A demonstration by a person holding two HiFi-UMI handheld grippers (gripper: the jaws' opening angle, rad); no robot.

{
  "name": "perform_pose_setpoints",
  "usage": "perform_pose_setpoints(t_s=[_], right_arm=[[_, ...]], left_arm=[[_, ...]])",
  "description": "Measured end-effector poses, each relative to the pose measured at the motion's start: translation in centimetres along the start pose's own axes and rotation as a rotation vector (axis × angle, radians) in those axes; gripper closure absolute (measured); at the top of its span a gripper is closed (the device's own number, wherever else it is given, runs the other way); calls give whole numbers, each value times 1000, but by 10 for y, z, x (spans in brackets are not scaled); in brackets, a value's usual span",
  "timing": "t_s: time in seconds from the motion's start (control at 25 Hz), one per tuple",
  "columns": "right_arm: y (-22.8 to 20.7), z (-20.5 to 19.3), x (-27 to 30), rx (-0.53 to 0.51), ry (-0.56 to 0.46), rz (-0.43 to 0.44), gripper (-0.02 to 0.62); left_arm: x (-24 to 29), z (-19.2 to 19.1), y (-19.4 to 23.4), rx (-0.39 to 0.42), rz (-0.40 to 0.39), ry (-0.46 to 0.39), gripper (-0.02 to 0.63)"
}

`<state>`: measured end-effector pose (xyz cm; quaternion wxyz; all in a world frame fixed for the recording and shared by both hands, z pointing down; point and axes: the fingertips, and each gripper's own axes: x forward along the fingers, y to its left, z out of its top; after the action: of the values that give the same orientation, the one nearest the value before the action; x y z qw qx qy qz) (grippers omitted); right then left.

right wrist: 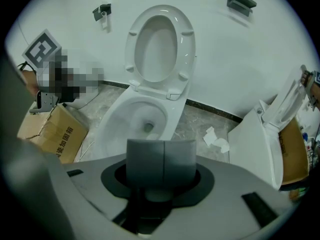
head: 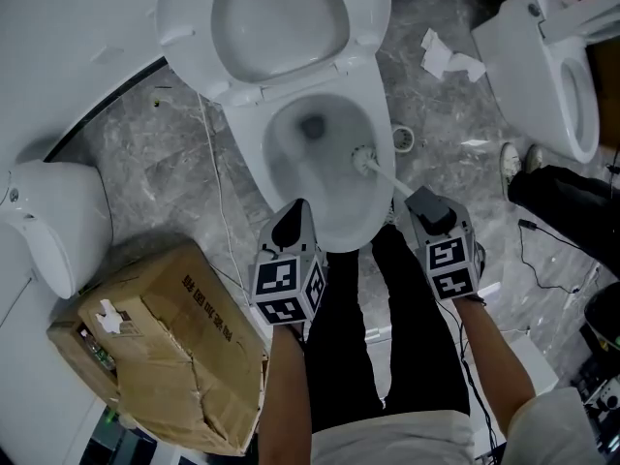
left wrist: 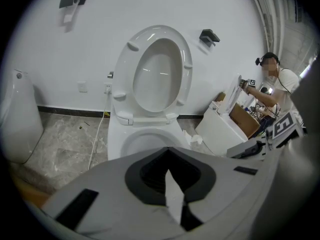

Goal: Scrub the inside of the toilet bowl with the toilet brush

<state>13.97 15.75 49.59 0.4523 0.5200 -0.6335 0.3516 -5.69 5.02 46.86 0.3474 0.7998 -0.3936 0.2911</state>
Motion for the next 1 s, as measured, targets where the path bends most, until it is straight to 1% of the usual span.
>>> perform_pose_setpoints(t_s=[0.28,0.52,0.72,1.0], right_arm=[[7,-10,-5,-1,16,7,420],[16,-14,-8,-29,27,-4,420],[21,-23,-10,-17,36,3,419],[29,-28,-17,-55,49,-3,420]], left_arm=[[-16,0,5,-19,5,-17,585],[-23,-5,14,-40,17,-29,584],[-32,-8,18,-60,26,-44,584],[-47,-15,23,-87,38,-57,586]])
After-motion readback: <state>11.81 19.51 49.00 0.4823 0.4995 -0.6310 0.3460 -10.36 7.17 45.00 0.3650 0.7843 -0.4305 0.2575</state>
